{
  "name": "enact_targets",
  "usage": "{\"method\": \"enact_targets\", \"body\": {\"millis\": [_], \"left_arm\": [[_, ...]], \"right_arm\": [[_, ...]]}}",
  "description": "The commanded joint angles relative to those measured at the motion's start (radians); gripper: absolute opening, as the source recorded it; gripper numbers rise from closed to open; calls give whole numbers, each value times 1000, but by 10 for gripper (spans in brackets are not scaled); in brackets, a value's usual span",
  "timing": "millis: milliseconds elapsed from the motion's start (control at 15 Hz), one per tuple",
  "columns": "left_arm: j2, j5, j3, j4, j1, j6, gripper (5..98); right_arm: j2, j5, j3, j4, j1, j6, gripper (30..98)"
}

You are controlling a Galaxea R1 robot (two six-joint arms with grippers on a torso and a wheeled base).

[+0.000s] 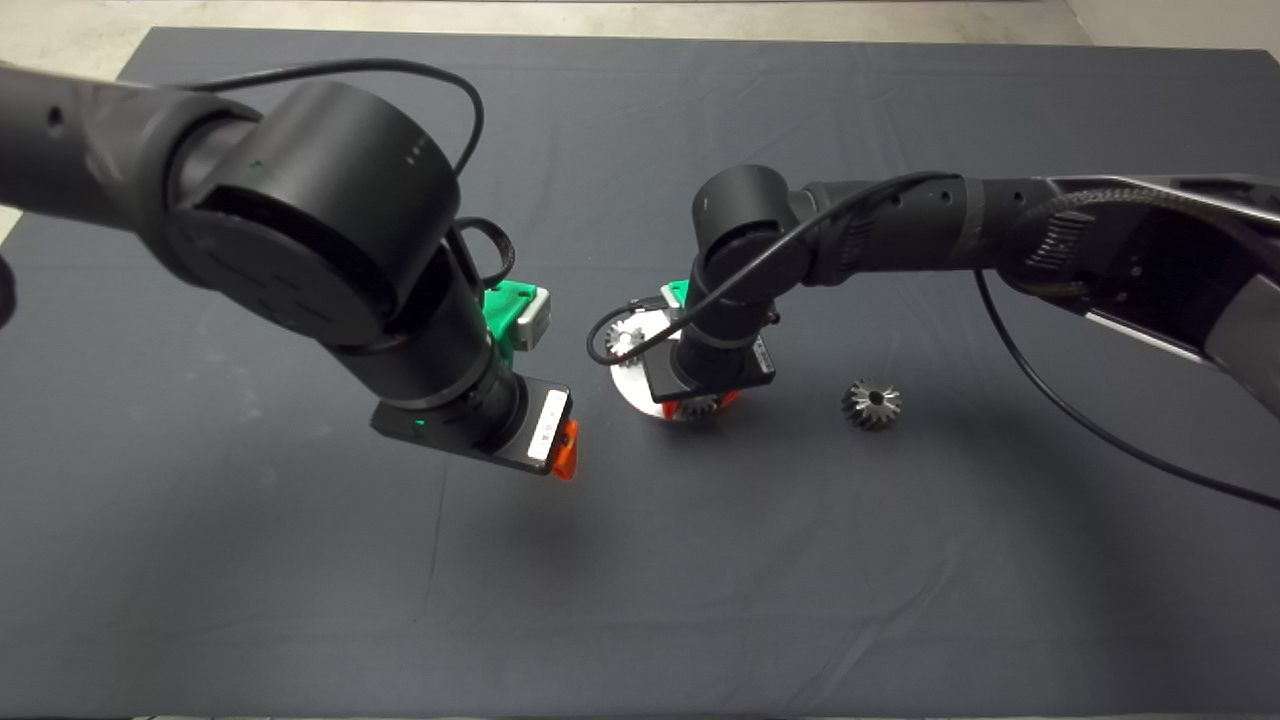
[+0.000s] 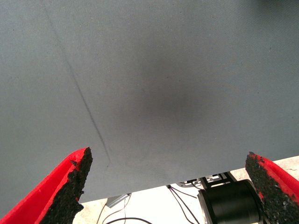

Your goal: Remove an incorrectly installed larger gear and replace it with the correct smaller gear

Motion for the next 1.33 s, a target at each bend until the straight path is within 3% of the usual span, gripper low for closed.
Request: {"method": "enact_targets", "body": {"millis": [0,200,333,400,533,667,733,867,1000,1133,1267], "left_arm": [[-7,69,7,4,-21,-4,839],[-9,69,4,2,-21,-4,839],[-13,69,4,1,-21,-3,839],[-20,69,10,0,-21,-4,839],[-56,67,63,-3,-22,-7,839],[-82,63,131,-6,-24,-62,839],[-82,63,158,-6,-24,-72,839],[-82,60,237,-9,-34,-89,839],[-81,44,306,-9,-65,-170,839],[-90,35,326,-6,-66,-228,839],[-115,35,329,-6,-65,-333,839]], "right_arm": [[-15,-108,67,0,120,10,541],[-52,-107,175,77,340,73,590],[-87,-107,257,113,458,110,641],[-105,-105,303,115,489,128,644],[-173,-101,464,114,510,198,691],[-295,-99,695,114,547,332,691],[-339,-99,785,114,567,364,691],[-384,-96,872,115,627,380,691],[-412,-96,946,117,679,420,691],[-445,-93,980,125,688,432,691],[-458,-81,993,176,688,433,691]]}}
